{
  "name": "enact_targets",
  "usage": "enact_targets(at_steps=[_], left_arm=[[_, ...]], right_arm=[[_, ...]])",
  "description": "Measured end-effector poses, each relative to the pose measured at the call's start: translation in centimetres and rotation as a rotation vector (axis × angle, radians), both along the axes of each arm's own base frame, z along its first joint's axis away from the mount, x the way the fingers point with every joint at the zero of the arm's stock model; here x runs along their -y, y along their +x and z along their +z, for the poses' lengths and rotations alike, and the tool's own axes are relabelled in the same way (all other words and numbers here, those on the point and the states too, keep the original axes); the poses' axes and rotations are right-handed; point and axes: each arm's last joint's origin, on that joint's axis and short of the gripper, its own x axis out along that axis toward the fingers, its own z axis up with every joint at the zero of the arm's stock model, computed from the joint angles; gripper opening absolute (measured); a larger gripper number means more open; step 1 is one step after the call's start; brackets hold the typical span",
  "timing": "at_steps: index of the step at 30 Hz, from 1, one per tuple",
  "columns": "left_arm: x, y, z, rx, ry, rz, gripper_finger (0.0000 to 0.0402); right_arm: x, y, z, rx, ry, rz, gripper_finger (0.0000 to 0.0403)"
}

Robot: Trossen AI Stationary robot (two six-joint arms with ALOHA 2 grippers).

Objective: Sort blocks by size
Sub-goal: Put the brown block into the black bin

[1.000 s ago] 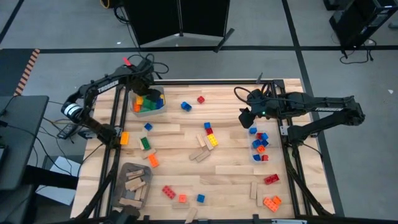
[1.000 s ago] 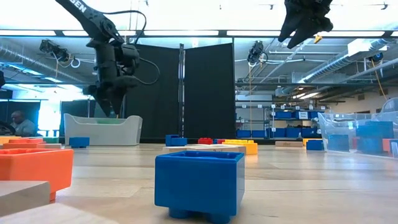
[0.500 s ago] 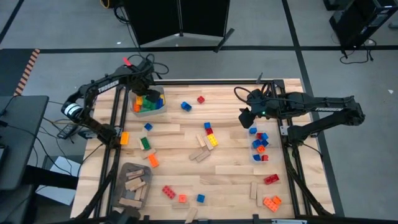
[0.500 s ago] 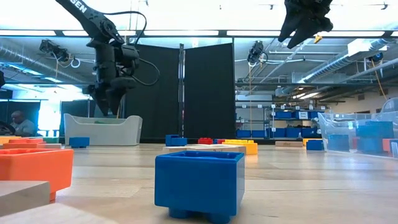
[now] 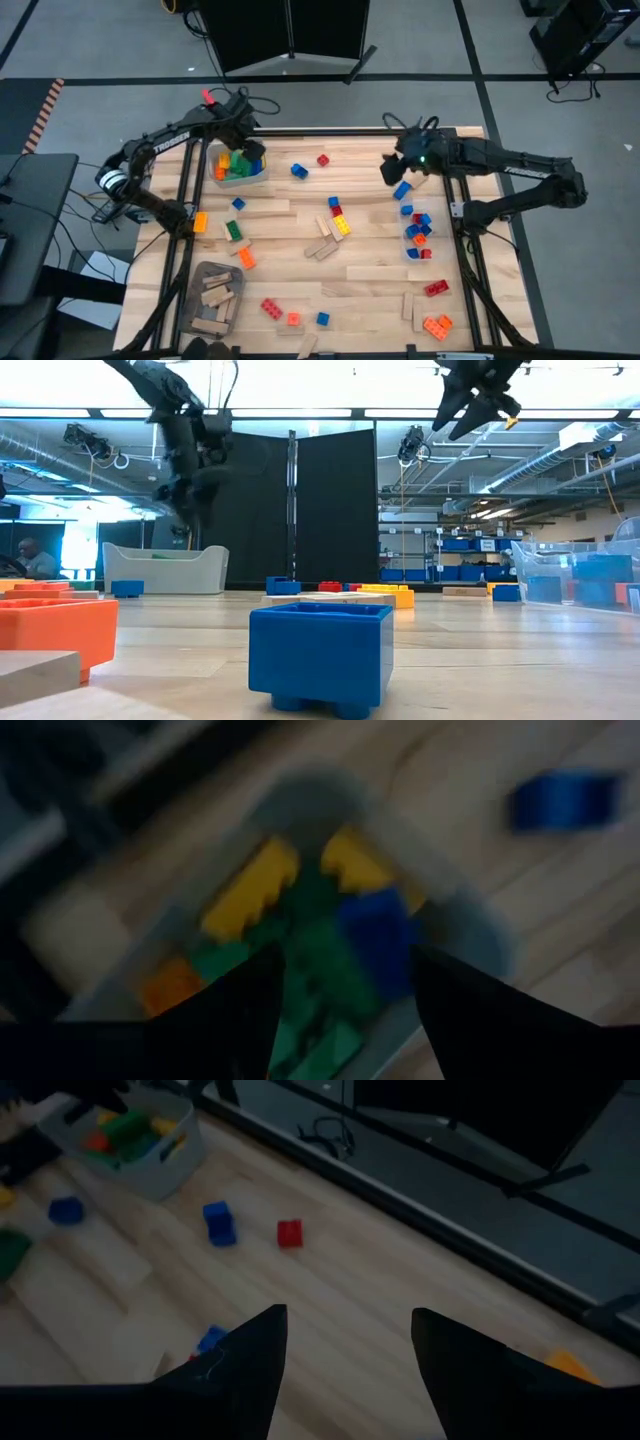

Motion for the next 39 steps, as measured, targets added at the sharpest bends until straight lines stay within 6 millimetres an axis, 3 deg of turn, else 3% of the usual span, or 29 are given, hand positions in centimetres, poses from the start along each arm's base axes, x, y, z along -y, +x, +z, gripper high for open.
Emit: enact_targets(at_steps=[5,12,21,30,39], left_arm=[[1.1,2.5,3.7,0.100,0.101,-0.120,0.0223],[3.9,6.3,6.9,0.233,0.222,-0.301,0.0223],[6.4,8.5,7.3,0.305,0.260,-0.410,0.0223],[6.6,8.6,7.4,0.313,0.265,-0.415,0.0223],[6.6,8.6,7.4,0.312,0.266,-0.415,0.0223]], right_arm=[[2.7,0.2,-0.3,0.019,0.046,-0.049,0.0229],[6.7,1.4,-3.5,-0.108,0.189,-0.137,0.0229],[11.5,2.2,-8.7,-0.345,0.343,-0.163,0.0229],[15.9,2.0,-14.5,-0.530,0.503,-0.024,0.0223],[18.3,1.0,-18.0,-0.695,0.522,0.050,0.0224]])
